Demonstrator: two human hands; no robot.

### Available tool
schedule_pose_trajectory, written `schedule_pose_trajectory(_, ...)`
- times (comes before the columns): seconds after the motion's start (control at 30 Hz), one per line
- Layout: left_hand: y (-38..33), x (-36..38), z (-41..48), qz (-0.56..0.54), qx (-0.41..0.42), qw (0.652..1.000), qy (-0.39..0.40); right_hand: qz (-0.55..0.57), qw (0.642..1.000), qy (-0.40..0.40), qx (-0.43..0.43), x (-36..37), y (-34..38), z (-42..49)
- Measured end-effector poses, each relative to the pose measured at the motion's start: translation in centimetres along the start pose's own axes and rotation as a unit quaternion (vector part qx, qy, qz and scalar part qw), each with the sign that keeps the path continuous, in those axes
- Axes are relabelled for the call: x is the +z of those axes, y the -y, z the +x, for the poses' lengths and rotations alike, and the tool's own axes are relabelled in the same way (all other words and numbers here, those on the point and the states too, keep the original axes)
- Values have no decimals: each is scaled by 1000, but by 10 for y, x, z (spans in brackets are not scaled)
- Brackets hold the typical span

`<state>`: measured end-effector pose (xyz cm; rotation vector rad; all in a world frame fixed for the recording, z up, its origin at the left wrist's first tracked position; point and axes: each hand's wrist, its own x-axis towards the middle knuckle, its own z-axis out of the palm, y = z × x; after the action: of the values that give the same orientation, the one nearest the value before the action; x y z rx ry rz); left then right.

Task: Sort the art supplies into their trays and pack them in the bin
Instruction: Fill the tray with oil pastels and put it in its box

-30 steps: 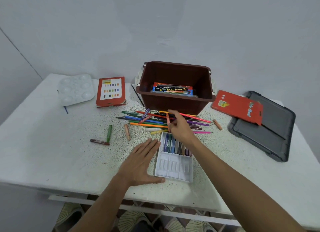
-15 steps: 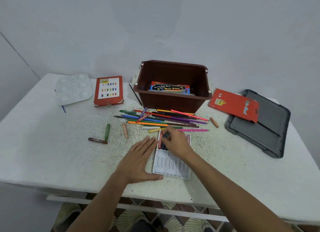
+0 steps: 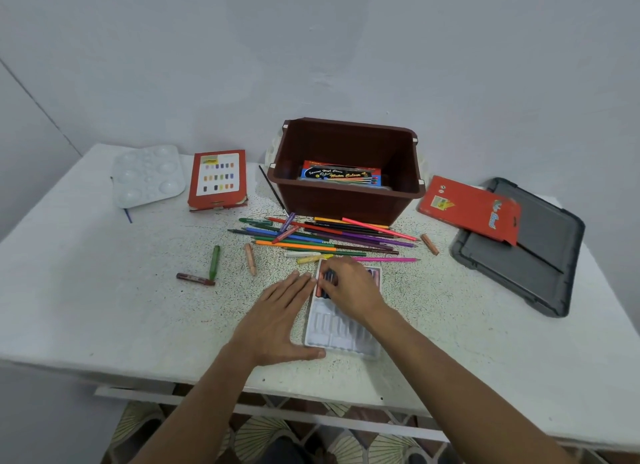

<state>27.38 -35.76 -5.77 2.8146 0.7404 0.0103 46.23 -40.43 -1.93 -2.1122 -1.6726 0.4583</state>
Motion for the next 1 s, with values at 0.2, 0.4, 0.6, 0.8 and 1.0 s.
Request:
schedule_pose_trajectory(0.2, 0, 1, 1, -2, -5, 1000, 8, -21, 1000, 1, -4, 0, 1, 1)
schedule_pose_trajectory(0.4, 0, -1, 1, -5, -7, 1000, 13, 2, 1000, -18, -9, -5, -1, 2)
schedule_pose_trajectory(0.6, 1, 1, 2, -2, -5, 1000, 10, -23, 998, -54, -4, -10, 2, 24)
schedule_pose_trajectory(0.8, 1, 0, 2, 9, -6, 1000, 20, -82, 997, -12, 0, -17, -2, 42)
schedule_pose_trajectory(1.0, 2, 1, 3, 11, -7, 1000, 21, -107, 992, 57, -26, -26, -13, 48)
